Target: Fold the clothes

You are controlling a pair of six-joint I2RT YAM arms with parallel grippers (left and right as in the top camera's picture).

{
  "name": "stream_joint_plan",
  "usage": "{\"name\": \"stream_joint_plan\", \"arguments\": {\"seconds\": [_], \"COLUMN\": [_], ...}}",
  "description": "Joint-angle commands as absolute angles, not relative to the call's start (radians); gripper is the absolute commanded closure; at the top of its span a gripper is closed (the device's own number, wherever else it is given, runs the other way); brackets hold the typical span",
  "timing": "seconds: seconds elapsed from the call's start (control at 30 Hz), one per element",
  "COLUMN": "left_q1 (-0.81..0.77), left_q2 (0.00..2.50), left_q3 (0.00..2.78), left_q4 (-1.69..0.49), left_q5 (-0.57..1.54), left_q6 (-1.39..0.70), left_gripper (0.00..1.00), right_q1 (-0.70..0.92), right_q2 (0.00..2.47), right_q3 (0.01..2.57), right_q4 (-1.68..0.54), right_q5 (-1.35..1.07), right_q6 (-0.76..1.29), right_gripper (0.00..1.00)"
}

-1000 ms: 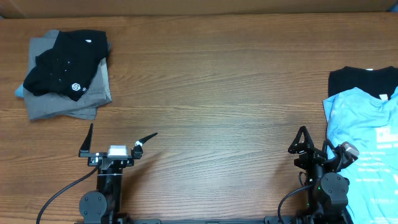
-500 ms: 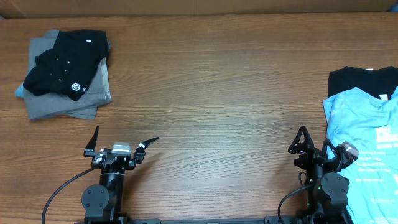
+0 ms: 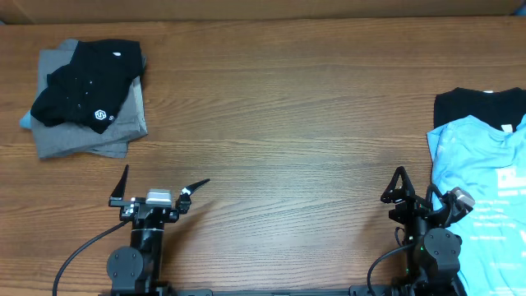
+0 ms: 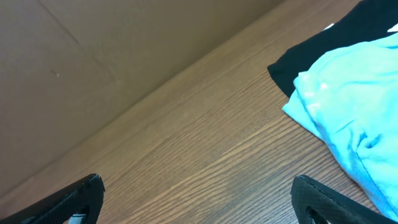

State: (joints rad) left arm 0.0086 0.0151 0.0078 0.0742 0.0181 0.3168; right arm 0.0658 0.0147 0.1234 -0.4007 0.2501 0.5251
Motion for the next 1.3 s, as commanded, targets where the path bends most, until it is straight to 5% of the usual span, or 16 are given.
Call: {"name": "stream_joint_plan", "arguments": {"seconds": [0.0,0.2,1.27], "left_q1": [0.013,0.013,0.013], "left_q2": [0.004,0.004,0.005], "left_q3": [0.005,0.005,0.005], "left_q4": [0.117,0.154,-0.049], "left_q5": [-0.017,-0.303,-0.295], "left_q6": [0.259,-0.138,-0.085], "left_gripper": [0.00,0.00,0.00], "right_q1": [0.061,0.061,0.061], "right_q2": [0.003,0.003,0.003], "right_q3": [0.118,0.118,0.118], "right_q4": [-0.396,-0.396,-0.396], "right_q5": [0.250,0.250,0.250], "right_q6": [0.532,0.532,0.532], "right_gripper": [0.00,0.00,0.00]}}
